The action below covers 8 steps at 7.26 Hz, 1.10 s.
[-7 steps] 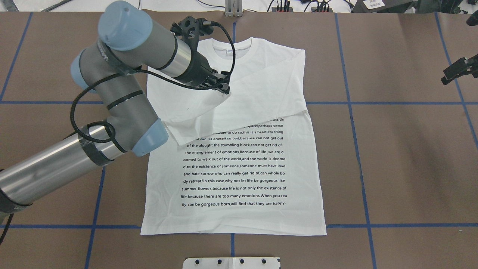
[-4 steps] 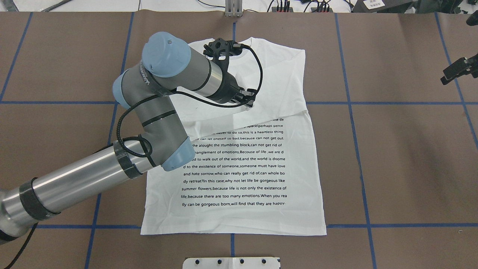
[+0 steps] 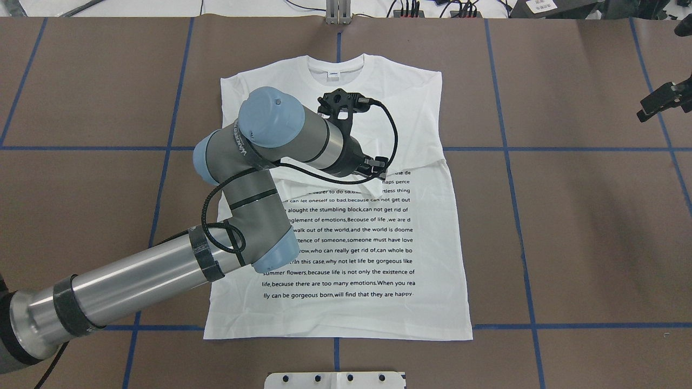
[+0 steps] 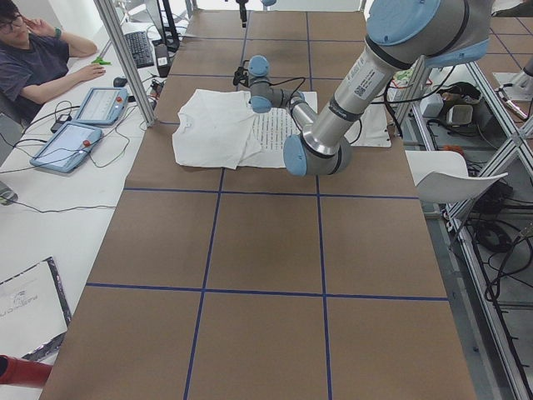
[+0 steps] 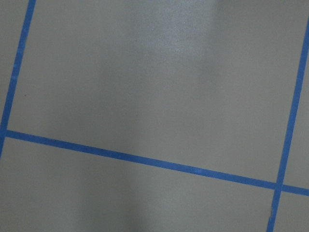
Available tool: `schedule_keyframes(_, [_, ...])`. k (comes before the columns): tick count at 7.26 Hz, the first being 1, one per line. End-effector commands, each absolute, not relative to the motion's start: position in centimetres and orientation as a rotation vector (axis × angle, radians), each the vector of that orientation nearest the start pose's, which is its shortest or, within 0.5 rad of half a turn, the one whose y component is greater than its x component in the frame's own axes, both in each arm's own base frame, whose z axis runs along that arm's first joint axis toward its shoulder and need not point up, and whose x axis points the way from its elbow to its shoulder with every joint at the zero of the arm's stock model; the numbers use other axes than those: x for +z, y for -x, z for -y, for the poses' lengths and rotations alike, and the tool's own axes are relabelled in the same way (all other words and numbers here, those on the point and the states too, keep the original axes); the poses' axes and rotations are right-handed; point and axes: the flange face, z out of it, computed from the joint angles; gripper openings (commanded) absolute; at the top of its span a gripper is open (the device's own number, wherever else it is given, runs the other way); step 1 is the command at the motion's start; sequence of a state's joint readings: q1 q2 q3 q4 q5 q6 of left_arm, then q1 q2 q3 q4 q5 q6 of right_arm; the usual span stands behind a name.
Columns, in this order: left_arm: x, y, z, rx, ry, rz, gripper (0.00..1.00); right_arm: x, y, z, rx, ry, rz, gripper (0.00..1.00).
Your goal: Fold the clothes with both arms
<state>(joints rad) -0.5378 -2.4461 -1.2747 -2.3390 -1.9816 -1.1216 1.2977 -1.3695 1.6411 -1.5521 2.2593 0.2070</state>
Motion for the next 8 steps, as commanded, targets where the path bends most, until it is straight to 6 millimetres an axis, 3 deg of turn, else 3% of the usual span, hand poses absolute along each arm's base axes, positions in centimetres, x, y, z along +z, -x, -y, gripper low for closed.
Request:
schedule_keyframes(1, [14.8,-61.2,47.2,0.196,-0.314,-1.320,1.00,50.4,9.5,58.4,-0.093,-0.096,0.747,1.00])
schedule_keyframes(3, [16.4,-60.5,49.9,0.148,-0.292,-1.244,1.00,49.6,10.3,58.7,-0.077,-0.092,0.752,1.00])
schedule_keyframes(4, [18.0,-60.9,51.3,0.116,-0.304,-1.204,1.00,48.1,11.3,59.3,-0.071,-0.101,0.760,1.00])
schedule_keyframes(5, [18.5,-59.3,53.5,0.104,-0.339,-1.178,1.00,46.1,13.3,60.1,-0.040,-0.095,0.769,1.00])
schedule_keyframes(6, [19.0,-58.9,54.2,0.127,-0.331,-1.144,1.00,44.7,14.6,60.4,-0.032,-0.098,0.775,1.00])
schedule_keyframes(7, [19.2,-56.9,56.2,0.142,-0.344,-1.121,1.00,42.2,16.4,60.8,-0.027,-0.111,0.785,1.00])
schedule_keyframes(8, [20.1,-54.3,58.3,0.194,-0.336,-1.102,1.00,39.6,20.5,60.9,0.012,-0.101,0.778,1.00])
